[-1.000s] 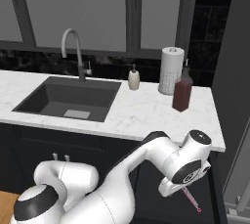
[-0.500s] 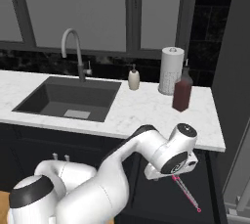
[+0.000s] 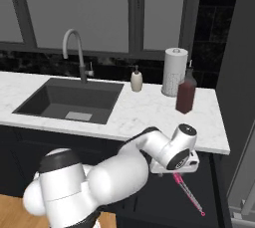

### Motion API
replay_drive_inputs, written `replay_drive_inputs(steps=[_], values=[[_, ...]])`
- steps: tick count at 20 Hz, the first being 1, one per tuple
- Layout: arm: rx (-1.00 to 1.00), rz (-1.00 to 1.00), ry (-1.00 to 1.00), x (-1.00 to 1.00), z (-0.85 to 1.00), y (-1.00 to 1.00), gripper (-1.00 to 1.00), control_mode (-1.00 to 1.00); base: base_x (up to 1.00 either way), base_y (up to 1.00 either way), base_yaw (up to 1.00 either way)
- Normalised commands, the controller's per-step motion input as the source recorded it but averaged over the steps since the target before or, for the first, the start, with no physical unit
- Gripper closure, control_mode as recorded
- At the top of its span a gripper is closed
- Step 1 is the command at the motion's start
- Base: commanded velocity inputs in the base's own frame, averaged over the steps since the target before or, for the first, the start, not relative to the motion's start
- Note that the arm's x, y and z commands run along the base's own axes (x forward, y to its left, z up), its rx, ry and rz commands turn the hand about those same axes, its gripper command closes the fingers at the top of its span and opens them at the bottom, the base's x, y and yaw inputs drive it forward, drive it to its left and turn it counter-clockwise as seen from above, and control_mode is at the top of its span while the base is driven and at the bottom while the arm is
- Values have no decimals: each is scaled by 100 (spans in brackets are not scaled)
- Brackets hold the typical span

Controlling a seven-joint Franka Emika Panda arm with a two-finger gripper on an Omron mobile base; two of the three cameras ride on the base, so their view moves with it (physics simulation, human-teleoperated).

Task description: Pick the tongs from the drawer and place it on the counter.

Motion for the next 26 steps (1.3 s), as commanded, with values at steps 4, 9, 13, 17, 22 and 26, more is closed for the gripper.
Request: replay_drive_inputs(steps=[4, 9, 13, 17, 22, 26], values=[[10, 0, 0, 2, -41, -56, -100, -100, 0, 0, 0], [6, 0, 0, 6, -34, -43, -100, -100, 0, 0, 0], [0, 0, 0, 0, -36, -14, -100, -100, 0, 0, 0], [0, 0, 0, 6, -39, 3, -100, -100, 0, 0, 0], [-5, 0, 0, 9, -41, 14, -100, -100, 0, 0, 0], [-5, 0, -4, 2, -36, 4, -100, -100, 0, 0, 0]])
